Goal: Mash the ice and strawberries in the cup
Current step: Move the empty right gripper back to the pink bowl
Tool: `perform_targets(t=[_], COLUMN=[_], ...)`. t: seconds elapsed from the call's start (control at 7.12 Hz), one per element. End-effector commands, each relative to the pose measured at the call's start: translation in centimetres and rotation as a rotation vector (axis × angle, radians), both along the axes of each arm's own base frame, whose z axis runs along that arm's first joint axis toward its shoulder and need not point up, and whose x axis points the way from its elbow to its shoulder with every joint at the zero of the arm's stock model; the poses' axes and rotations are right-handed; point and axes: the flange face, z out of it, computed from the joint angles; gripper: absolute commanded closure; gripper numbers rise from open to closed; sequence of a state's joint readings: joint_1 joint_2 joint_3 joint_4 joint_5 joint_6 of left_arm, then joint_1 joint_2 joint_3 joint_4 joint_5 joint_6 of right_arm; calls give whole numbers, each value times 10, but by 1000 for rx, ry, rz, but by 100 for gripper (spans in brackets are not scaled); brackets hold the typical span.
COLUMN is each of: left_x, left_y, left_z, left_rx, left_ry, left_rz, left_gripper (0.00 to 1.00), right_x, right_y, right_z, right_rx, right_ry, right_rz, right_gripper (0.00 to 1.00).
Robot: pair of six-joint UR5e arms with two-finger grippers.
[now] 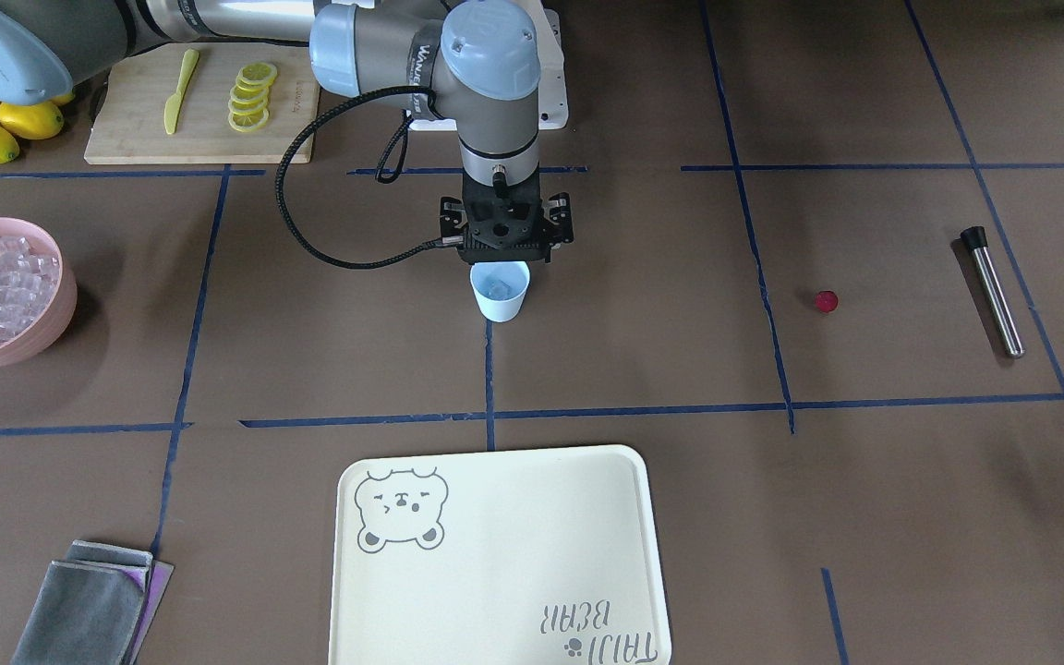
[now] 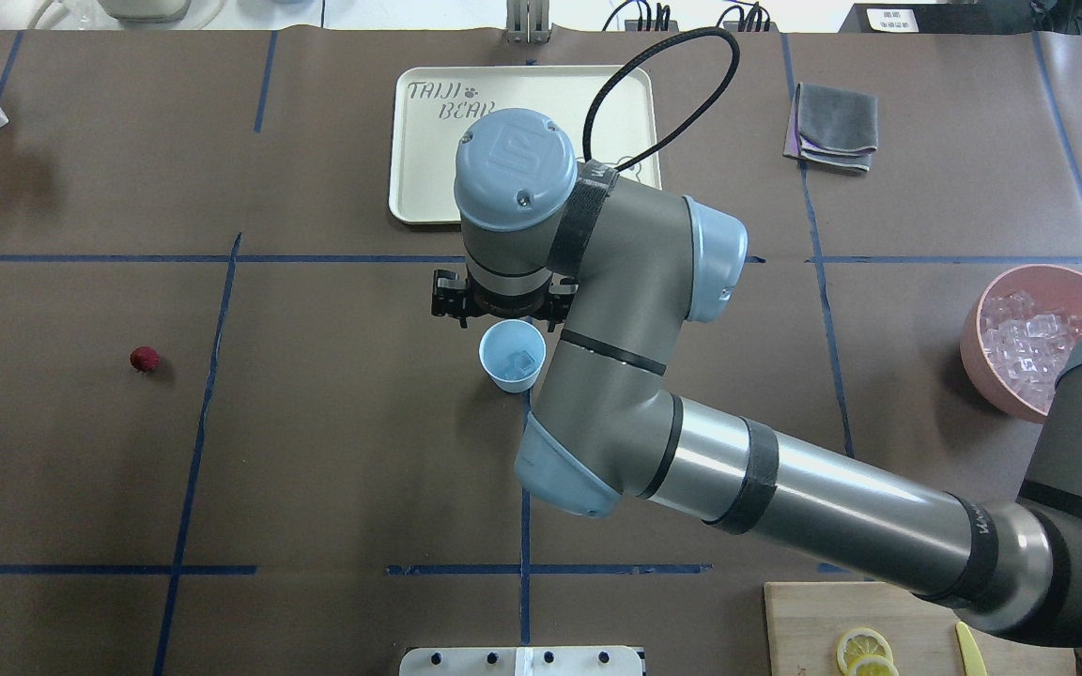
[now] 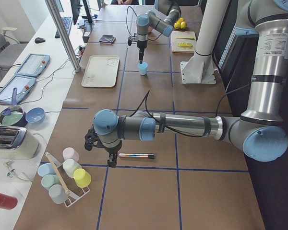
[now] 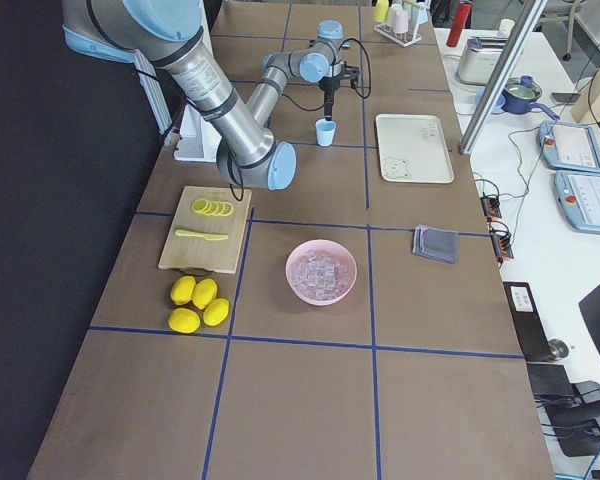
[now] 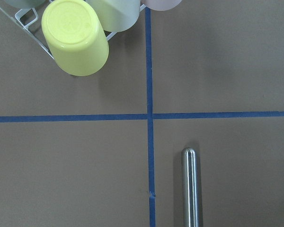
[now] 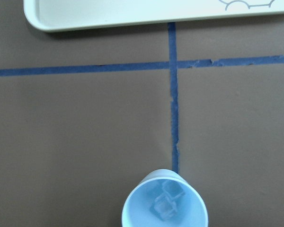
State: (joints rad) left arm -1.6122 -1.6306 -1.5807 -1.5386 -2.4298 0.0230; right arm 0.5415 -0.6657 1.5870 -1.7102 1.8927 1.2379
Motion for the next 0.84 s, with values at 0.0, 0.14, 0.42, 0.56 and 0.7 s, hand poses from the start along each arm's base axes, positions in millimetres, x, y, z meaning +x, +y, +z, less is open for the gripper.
perform_targets(t=[0.0, 0.14, 0.42, 0.56, 0.7], left_x=[0, 0, 0, 0, 0], left_y=[0, 0, 0, 0, 0], left_z=[0, 0, 0, -3, -6], left_rx=[-1, -1, 1, 7, 1], left_ry=[0, 0, 0, 0, 2], left_rz=[0, 0, 0, 0, -9], left_gripper=[0, 0, 0, 0, 0], right_x=[106, 184, 310, 359, 406], right_y=[7, 24, 9, 2, 1], right_z=[30, 70, 161, 208, 251], right_rx=[60, 109, 129, 157, 198], right_ry=[6, 2, 41, 103, 142], right_rz=[16, 28, -65, -99, -132], right_gripper=[0, 0, 0, 0, 0])
